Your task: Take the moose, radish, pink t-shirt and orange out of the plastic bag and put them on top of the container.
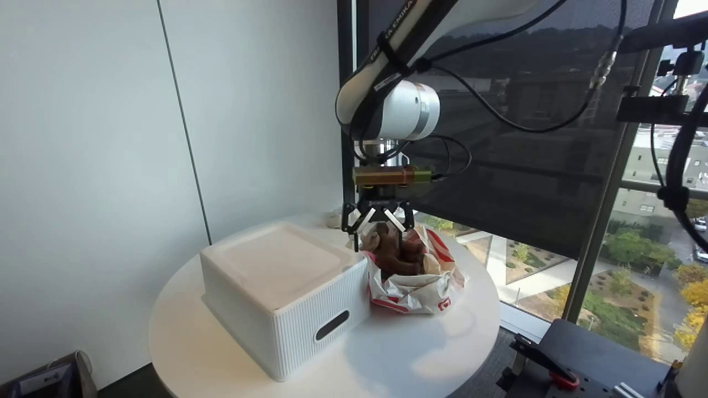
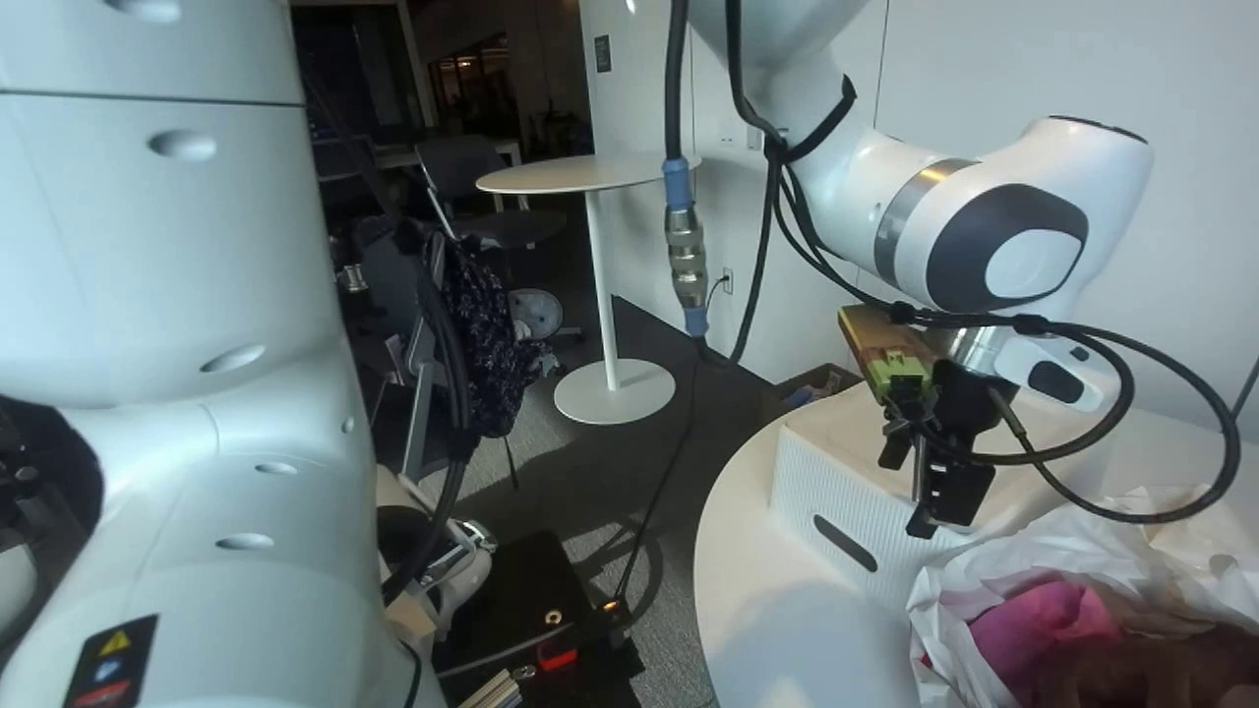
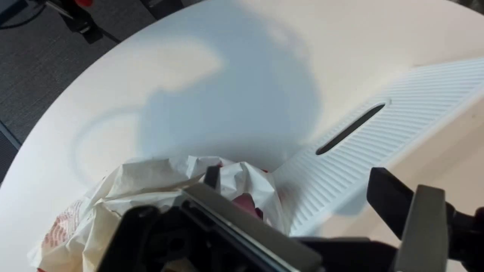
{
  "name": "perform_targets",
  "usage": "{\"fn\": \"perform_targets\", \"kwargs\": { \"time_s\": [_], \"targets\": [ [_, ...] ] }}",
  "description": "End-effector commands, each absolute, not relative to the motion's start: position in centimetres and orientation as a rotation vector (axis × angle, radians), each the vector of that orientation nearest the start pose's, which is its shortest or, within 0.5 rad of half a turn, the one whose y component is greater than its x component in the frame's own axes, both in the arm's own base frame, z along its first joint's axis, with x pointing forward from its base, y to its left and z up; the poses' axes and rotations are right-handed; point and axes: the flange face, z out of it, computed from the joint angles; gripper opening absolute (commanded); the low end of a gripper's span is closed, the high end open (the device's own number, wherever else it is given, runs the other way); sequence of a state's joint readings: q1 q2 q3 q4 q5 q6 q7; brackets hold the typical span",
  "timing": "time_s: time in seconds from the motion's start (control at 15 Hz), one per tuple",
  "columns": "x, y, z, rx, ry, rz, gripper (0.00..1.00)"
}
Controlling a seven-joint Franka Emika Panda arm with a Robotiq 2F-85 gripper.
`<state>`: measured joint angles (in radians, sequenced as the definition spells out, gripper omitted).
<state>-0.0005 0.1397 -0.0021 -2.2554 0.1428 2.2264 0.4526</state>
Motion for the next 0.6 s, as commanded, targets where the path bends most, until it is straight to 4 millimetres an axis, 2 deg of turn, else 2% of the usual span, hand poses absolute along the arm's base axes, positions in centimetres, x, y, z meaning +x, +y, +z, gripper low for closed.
{"fn": "perform_targets", "kwargs": {
  "time_s": [0.0,0.2,0.53],
  "targets": [
    [56.2,-4.2,29.6,-2.920,1.013,0.190,1.00],
    [58.8,-7.4,27.6,-2.913,1.110,0.171,1.00],
    [61.3,-11.4,21.3,-2.924,1.256,0.183,1.00]
  ]
}}
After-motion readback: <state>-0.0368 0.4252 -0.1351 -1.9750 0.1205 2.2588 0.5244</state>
